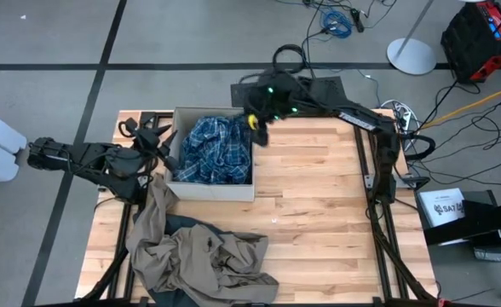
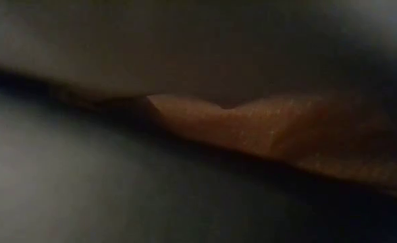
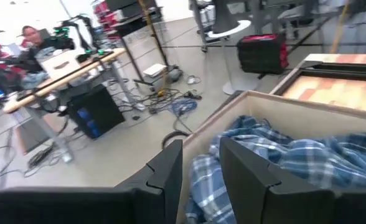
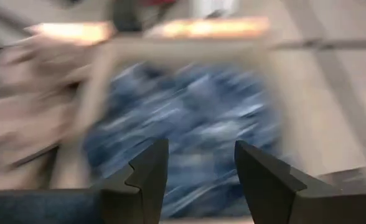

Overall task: Sort clothes
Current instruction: Put the brown jacket into the white laundry bin

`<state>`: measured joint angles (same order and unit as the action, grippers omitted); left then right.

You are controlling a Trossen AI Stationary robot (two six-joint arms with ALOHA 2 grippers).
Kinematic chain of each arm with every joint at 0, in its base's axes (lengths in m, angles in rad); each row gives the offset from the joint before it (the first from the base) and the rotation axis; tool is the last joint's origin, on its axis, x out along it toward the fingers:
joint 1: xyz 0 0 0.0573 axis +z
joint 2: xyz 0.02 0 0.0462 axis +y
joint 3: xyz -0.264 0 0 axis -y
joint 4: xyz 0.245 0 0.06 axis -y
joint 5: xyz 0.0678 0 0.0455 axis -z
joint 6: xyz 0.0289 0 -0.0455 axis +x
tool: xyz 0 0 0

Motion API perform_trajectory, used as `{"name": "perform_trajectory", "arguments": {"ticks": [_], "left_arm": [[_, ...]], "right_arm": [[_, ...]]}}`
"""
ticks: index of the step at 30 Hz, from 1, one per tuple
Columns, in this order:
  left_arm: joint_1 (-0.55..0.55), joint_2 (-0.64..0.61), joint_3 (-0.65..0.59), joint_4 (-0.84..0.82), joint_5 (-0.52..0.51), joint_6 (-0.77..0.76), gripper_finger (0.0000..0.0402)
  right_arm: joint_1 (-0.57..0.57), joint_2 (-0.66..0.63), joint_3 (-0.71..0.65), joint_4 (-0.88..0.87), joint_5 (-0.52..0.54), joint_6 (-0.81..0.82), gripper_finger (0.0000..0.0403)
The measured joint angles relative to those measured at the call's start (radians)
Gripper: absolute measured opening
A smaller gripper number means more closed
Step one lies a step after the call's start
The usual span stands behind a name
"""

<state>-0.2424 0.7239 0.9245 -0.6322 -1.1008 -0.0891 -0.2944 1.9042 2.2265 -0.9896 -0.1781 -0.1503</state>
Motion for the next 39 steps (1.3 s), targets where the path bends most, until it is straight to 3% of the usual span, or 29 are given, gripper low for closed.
{"name": "perform_trajectory", "arguments": {"ticks": [4, 6, 9, 15, 18, 24, 27, 30, 35, 39], "left_arm": [[0.0, 0.0, 0.0, 0.054, 0.089, 0.034, 0.0116], [0.0, 0.0, 0.0, 0.089, 0.179, 0.065, 0.0116], [0.0, 0.003, 0.0, 0.14, 0.35, 0.101, 0.0116], [0.0, 0.038, 0.0, 0.239, 0.705, 0.121, 0.0116], [-0.008, 0.074, 0.0, 0.294, 0.835, 0.093, 0.0116], [-0.053, 0.17, 0.0, 0.399, 0.864, 0.07, 0.0116], [-0.082, 0.215, 0.0, 0.443, 0.864, 0.051, 0.0116], [-0.127, 0.247, 0.0, 0.436, 0.863, -0.027, 0.0116], [-0.255, 0.31, 0.0, 0.434, 0.814, -0.187, 0.0116], [-0.365, 0.359, 0.0, 0.433, 0.761, -0.351, 0.0116]], "right_arm": [[0.061, -0.033, 0.0, -0.248, -0.208, 0.034, 0.0172], [0.112, -0.038, 0.0, -0.379, -0.26, 0.034, 0.0172], [0.214, -0.038, -0.002, -0.482, -0.263, 0.036, 0.0172], [0.435, -0.037, -0.002, -0.438, -0.257, 0.065, 0.0171], [0.543, -0.037, -0.002, -0.429, -0.156, 0.096, 0.0171], [0.73, -0.041, -0.043, -0.411, 0.167, 0.26, 0.0171], [0.817, -0.063, -0.153, -0.374, 0.309, 0.347, 0.0171], [0.885, -0.117, -0.34, -0.221, 0.419, 0.415, 0.0171], [0.93, -0.211, -0.739, 0.307, 0.404, 0.437, 0.0171], [0.924, -0.238, -0.927, 0.589, 0.373, 0.418, 0.0171]]}}
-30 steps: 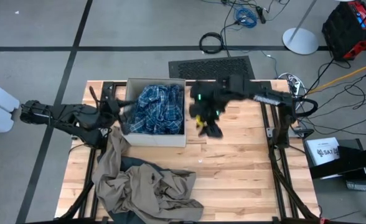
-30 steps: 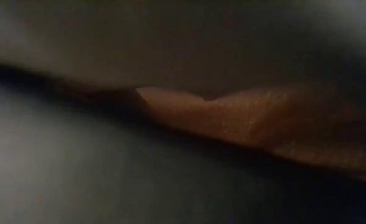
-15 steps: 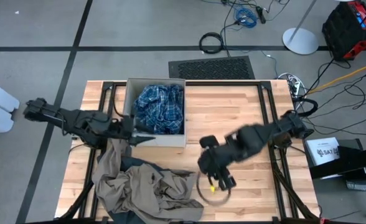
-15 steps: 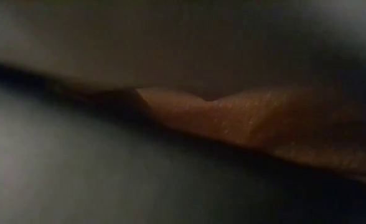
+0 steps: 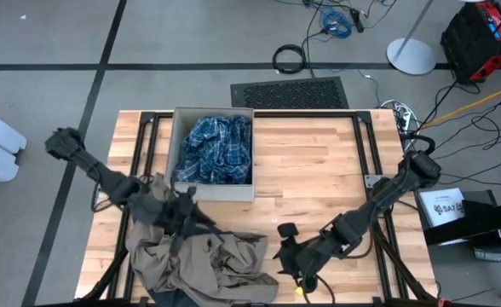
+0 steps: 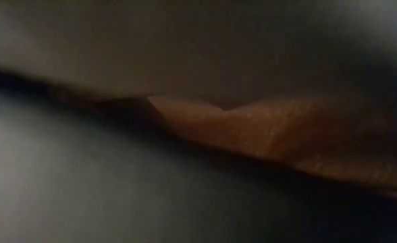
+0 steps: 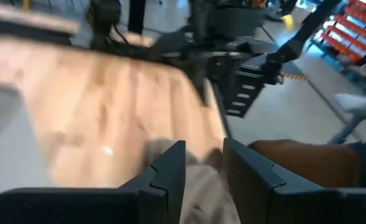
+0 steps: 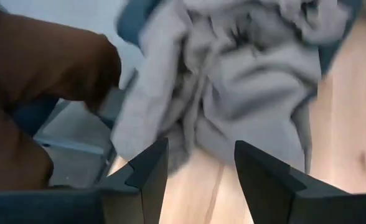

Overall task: Sort clothes
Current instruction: Put the brown jacket into the white laundry bin

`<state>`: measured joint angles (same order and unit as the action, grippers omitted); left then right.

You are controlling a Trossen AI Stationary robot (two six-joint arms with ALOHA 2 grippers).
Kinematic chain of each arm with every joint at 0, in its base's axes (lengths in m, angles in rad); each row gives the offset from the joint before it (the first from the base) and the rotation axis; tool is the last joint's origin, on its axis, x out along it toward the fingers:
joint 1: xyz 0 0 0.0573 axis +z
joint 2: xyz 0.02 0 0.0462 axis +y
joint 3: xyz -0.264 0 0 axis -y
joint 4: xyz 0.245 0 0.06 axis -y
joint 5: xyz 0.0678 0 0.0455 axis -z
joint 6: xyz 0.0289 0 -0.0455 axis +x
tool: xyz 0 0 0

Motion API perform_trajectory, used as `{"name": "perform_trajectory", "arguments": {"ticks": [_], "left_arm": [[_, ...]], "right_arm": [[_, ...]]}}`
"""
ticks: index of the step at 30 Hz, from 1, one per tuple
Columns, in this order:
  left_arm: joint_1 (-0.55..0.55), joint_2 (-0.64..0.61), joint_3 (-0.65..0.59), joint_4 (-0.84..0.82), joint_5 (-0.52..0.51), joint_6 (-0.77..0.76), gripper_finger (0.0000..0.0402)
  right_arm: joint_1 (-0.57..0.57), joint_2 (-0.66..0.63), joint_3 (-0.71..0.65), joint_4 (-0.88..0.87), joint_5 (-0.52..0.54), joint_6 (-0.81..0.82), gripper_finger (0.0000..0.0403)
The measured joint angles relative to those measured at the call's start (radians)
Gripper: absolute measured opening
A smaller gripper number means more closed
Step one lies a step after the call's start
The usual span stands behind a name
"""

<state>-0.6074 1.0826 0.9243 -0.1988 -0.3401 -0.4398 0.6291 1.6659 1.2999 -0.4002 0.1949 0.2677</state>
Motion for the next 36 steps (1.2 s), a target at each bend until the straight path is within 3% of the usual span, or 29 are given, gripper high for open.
{"name": "perform_trajectory", "arguments": {"ticks": [5, 9, 15, 21, 25, 36], "left_arm": [[-0.105, 0.109, 0.0, -0.008, 0.022, -0.217, 0.0116], [-0.135, 0.196, 0.0, -0.016, 0.118, -0.228, 0.0116], [-0.124, 0.276, -0.001, -0.049, 0.165, -0.233, 0.0116], [-0.052, 0.285, -0.001, -0.152, 0.104, -0.487, 0.0116], [-0.041, 0.285, 0.004, -0.154, 0.152, -0.486, 0.0116], [-0.037, 0.285, 0.03, -0.149, 0.141, -0.255, 0.0116]], "right_arm": [[-0.03, -0.001, -0.049, -0.026, -0.05, 0.125, 0.0171], [-0.038, -0.002, -0.049, -0.016, -0.066, 0.143, 0.0171], [-0.041, -0.002, -0.029, 0.022, -0.065, 0.145, 0.0171], [-0.041, -0.003, -0.013, 0.054, -0.066, 0.163, 0.0171], [-0.039, -0.003, -0.013, 0.06, -0.066, 0.193, 0.0171], [-0.005, -0.003, -0.013, 0.053, -0.066, 0.215, 0.0171]]}}
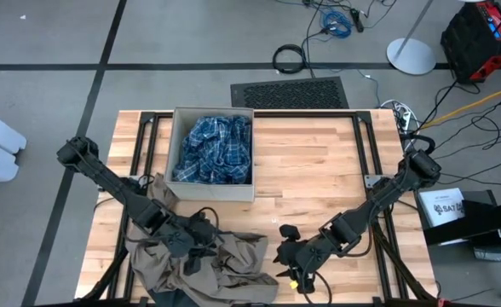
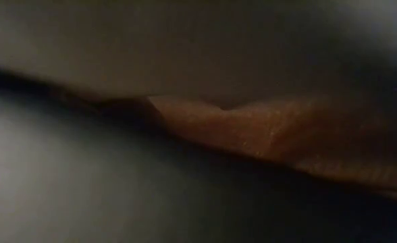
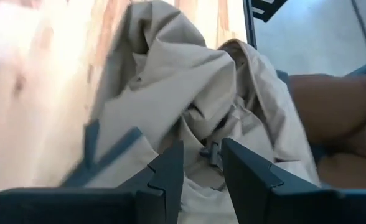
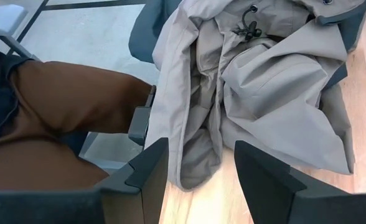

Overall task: Sort clothes
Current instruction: Put the brown jacket into the white laundry bin

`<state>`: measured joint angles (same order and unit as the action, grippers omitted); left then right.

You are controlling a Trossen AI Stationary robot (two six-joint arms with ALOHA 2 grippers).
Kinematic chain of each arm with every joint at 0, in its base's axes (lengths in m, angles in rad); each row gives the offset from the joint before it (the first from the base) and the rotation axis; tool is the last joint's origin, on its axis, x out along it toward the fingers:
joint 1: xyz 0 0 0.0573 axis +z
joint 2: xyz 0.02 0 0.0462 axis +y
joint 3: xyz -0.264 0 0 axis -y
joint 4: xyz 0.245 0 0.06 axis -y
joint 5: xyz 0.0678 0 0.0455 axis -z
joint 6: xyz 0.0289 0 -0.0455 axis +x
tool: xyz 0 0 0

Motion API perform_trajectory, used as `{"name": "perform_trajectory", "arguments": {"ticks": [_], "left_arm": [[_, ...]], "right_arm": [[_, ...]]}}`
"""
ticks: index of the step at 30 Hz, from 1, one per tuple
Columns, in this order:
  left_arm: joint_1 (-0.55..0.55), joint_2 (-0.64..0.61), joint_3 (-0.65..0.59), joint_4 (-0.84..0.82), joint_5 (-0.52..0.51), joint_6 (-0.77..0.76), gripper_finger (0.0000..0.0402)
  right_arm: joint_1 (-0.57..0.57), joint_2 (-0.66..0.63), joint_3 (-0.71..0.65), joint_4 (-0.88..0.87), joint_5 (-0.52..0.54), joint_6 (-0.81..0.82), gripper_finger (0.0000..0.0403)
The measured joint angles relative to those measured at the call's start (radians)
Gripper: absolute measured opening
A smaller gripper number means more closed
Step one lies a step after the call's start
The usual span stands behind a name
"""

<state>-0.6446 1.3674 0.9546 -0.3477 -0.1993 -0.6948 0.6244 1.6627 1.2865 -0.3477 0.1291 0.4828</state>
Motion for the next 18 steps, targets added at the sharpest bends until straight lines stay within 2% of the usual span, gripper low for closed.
{"name": "perform_trajectory", "arguments": {"ticks": [6, 9, 12, 15, 18], "left_arm": [[0.018, 0.0, 0.0, -0.011, -0.019, 0.193, 0.0116], [0.016, -0.001, 0.001, -0.069, -0.017, 0.283, 0.0116], [0.02, -0.01, 0.006, -0.227, -0.009, 0.26, 0.0116], [0.033, -0.027, 0.061, -0.424, 0.018, 0.185, 0.0116], [0.037, -0.04, 0.13, -0.587, 0.039, 0.178, 0.0116]], "right_arm": [[-0.001, 0.0, 0.0, 0.0, 0.001, 0.0, 0.0171], [-0.001, 0.0, 0.0, -0.001, 0.001, 0.0, 0.0171], [-0.001, 0.001, 0.0, -0.002, 0.001, -0.006, 0.0171], [-0.001, 0.001, 0.0, -0.002, 0.002, -0.036, 0.0171], [-0.002, 0.001, 0.0, -0.002, 0.002, -0.077, 0.0171]]}}
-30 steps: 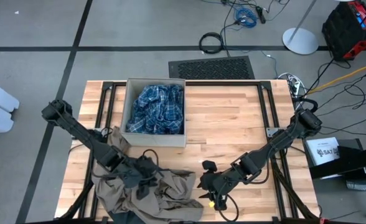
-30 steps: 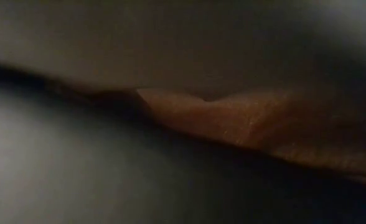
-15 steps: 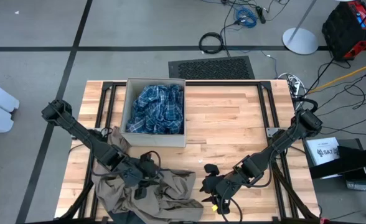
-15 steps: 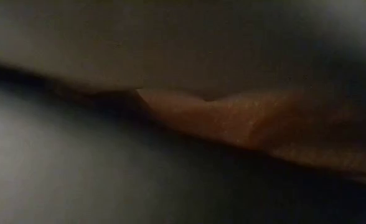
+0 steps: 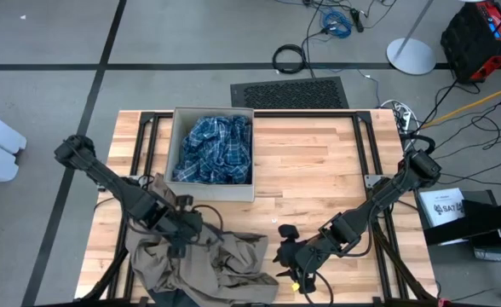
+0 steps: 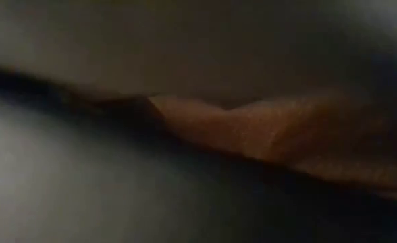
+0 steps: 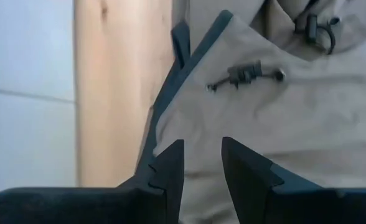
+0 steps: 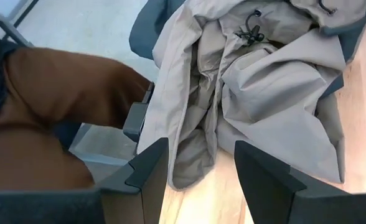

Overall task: Sort clothes
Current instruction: Put the brown jacket into the white laundry bin

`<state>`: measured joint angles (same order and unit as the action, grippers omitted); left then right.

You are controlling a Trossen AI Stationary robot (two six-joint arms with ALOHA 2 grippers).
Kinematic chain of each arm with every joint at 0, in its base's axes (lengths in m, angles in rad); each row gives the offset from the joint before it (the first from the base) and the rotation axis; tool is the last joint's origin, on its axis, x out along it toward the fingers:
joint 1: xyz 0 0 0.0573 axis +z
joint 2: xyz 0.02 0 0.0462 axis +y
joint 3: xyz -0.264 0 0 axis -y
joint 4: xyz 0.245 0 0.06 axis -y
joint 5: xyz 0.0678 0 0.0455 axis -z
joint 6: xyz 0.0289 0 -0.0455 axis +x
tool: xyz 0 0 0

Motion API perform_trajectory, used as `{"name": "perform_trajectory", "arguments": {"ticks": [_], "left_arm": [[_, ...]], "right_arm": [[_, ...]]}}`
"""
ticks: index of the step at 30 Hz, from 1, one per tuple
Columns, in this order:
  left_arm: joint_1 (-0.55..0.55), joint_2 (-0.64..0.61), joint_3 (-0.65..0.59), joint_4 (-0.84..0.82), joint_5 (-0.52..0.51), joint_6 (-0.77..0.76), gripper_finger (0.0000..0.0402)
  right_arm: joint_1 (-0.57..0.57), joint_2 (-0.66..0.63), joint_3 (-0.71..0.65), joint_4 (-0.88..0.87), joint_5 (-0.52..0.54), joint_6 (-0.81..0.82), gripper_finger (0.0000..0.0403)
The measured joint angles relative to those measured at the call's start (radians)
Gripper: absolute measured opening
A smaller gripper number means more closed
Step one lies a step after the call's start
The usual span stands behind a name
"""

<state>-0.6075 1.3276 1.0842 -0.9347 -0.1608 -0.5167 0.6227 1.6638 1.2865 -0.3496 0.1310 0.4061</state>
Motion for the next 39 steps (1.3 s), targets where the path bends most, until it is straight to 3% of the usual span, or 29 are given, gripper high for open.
{"name": "perform_trajectory", "arguments": {"ticks": [8, 16, 23, 27, 34, 39], "left_arm": [[-0.016, -0.012, -0.013, -0.101, 0.039, 0.008, 0.0116], [0.005, -0.011, -0.064, -0.11, 0.062, -0.055, 0.0116], [0.07, -0.009, -0.155, 0.05, 0.184, -0.106, 0.0116], [0.086, 0.01, -0.17, 0.103, 0.196, -0.108, 0.0116], [0.095, 0.134, -0.2, 0.138, 0.207, -0.128, 0.0116], [0.095, 0.294, -0.214, 0.187, 0.182, -0.024, 0.0116]], "right_arm": [[-0.05, 0.0, 0.0, -0.001, -0.001, -0.145, 0.0171], [-0.105, 0.0, 0.001, -0.105, -0.001, -0.156, 0.0171], [-0.142, 0.0, 0.001, -0.21, -0.003, -0.182, 0.0171], [-0.152, 0.0, 0.001, -0.239, -0.006, -0.183, 0.0171], [-0.155, 0.0, 0.001, -0.277, -0.006, -0.172, 0.0171], [-0.17, 0.0, 0.001, -0.283, -0.006, -0.168, 0.0171]]}}
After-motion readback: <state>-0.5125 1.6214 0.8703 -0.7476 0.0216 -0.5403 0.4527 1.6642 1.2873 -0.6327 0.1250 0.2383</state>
